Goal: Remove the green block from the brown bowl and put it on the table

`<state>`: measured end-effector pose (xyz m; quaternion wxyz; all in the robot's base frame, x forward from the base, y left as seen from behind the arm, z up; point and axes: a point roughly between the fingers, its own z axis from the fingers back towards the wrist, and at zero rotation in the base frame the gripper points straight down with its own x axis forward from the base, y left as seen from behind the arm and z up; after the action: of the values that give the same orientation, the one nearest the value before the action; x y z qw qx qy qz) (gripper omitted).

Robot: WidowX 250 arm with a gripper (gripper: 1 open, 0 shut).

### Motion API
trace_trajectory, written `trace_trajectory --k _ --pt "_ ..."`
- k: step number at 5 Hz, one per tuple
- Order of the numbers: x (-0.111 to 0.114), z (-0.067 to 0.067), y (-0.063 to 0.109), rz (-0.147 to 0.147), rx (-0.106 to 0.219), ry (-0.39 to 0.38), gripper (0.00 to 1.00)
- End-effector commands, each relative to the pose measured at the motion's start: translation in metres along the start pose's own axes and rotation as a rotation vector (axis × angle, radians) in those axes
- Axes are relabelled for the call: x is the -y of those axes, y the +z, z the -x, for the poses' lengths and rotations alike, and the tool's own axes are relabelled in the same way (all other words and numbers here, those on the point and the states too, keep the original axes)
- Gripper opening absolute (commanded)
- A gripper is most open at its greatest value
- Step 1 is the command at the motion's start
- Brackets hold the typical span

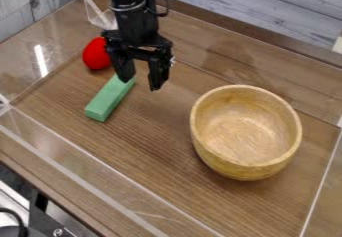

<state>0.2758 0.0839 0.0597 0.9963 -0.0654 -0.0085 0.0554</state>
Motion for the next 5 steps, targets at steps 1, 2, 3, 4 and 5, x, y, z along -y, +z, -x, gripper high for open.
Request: trace_trajectory --k 1,2,3,4,5 --pt "-0.005 -0.009 0.011 -0.006 0.038 -0.03 1.0" --pt "-0.008 -0.013 0.015 -0.004 0.041 -0.062 0.0" --pt "-0.005 -0.017 0.027 0.002 0.043 -0.091 1.0" --pt "-0.003 -0.02 0.036 0.008 0.046 -0.118 1.0" --pt "-0.007 -0.021 0.028 0.006 0.057 -0.09 1.0"
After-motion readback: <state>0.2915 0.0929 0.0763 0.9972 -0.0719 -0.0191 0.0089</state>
